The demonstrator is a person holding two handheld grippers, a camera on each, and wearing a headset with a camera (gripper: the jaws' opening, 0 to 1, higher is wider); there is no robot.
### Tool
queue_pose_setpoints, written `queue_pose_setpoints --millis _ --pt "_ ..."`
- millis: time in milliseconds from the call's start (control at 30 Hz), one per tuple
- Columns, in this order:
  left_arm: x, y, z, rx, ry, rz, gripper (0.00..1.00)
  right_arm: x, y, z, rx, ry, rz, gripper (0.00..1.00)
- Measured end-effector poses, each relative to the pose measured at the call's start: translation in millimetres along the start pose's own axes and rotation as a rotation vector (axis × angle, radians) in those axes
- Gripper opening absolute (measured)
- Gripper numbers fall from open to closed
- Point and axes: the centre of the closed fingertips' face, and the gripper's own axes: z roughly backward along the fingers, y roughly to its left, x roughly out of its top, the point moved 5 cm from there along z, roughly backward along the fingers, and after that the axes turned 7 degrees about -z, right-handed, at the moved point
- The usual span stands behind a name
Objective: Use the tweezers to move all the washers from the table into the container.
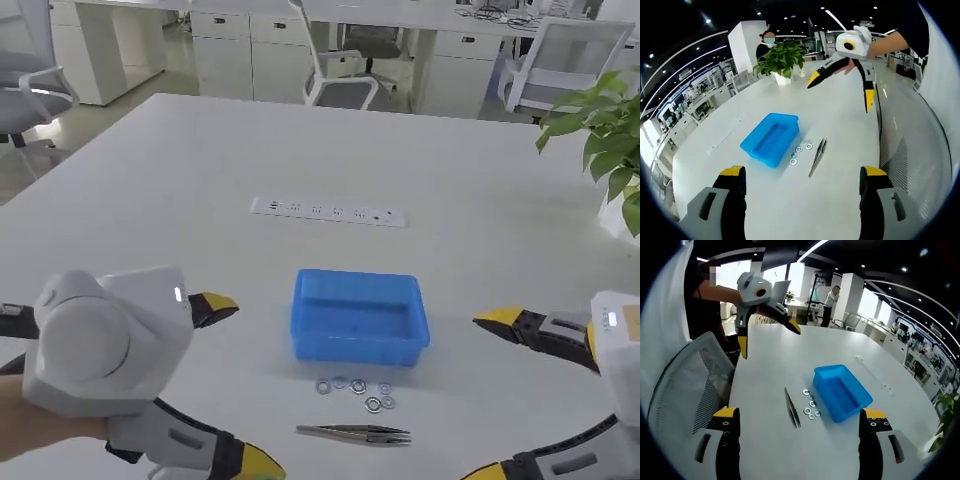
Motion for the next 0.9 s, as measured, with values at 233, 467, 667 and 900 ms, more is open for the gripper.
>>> queue_pose_setpoints --millis 233,467,667,900 --pt "-2.8 -0.7 -3.6 -0.019 0.007 0.013 1.00 1.9 -0.8 0.1 -0.001 -0.012 -0.016 0.99" --pt "1.2 0.8 -11.1 0.008 -0.038 0.025 0.97 -5.4 -0.8 -7.2 0.014 -0.001 -0.034 0.95" --pt "-3.6 0.0 -19.3 -0.003 -0.008 0.014 0.95 -13.8 0.2 -16.1 0.032 0.009 -0.059 0.92" --pt "-15.0 1.5 -32.1 -0.028 0.023 0.063 0.86 -23.6 1.5 -34.1 0.063 0.034 -0.061 0.80"
